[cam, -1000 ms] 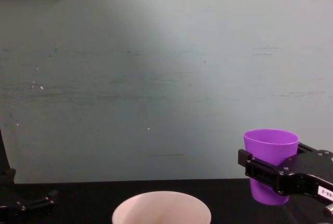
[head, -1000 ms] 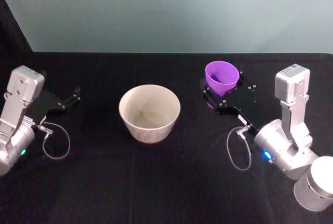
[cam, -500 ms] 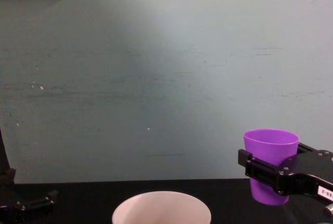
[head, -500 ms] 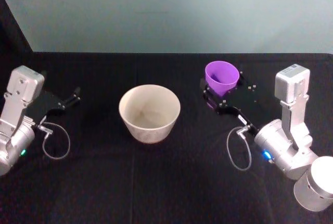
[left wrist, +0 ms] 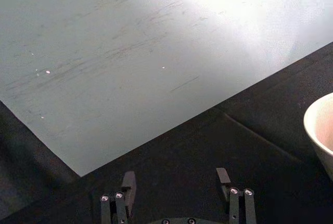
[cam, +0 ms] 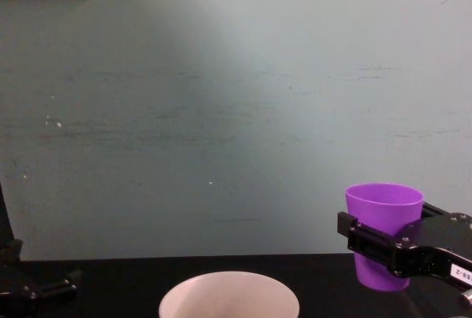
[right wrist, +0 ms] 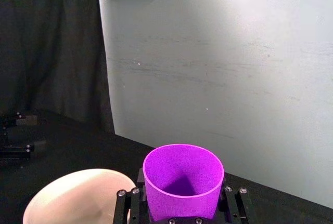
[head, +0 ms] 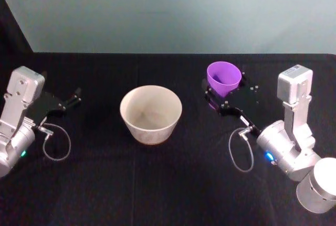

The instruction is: Pick up the cup and pour the mung beans from the cup into the bowl.

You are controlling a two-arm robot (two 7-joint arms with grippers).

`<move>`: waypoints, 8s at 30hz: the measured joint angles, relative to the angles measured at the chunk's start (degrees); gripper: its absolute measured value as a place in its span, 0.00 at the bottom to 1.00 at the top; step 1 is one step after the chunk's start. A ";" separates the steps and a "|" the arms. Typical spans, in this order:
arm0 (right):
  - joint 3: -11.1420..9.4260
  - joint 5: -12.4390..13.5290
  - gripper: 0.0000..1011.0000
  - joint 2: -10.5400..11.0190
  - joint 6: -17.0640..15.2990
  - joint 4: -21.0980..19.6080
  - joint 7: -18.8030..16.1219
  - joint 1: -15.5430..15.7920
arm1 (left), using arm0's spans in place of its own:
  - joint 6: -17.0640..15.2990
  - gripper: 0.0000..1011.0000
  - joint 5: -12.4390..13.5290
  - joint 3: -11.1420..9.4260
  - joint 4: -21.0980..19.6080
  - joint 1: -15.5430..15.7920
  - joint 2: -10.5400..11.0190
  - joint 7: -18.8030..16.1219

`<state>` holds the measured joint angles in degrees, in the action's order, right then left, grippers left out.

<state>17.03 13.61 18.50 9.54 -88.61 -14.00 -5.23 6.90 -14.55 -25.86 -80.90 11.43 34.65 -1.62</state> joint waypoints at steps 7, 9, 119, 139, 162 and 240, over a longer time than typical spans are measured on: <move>0.00 0.00 0.73 0.00 0.00 0.00 0.00 0.00 | 0.00 0.99 0.00 0.00 0.00 0.00 0.00 0.00; 0.00 0.00 0.73 0.00 0.00 0.00 0.00 0.00 | 0.00 0.99 0.00 0.00 0.00 0.00 0.00 0.00; 28.01 -79.12 0.73 1.25 -24.88 -3.35 -11.23 -20.27 | 0.00 0.99 0.00 0.00 0.00 0.00 0.00 0.00; 28.88 -82.14 0.73 0.81 -24.43 -2.95 -12.69 -21.01 | 0.00 0.99 0.00 0.00 0.00 0.00 0.00 0.00; 28.79 -82.53 0.73 0.87 -24.33 -3.31 -13.09 -20.81 | 0.00 0.99 0.00 0.00 0.00 0.00 0.00 0.00; 29.89 -85.04 0.73 1.05 -24.78 -3.43 -14.87 -21.40 | 0.00 0.99 0.00 0.00 0.00 0.00 0.00 0.00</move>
<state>46.91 -71.43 19.55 -15.24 -92.04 -28.87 -26.63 6.90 -14.55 -25.86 -80.90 11.43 34.65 -1.62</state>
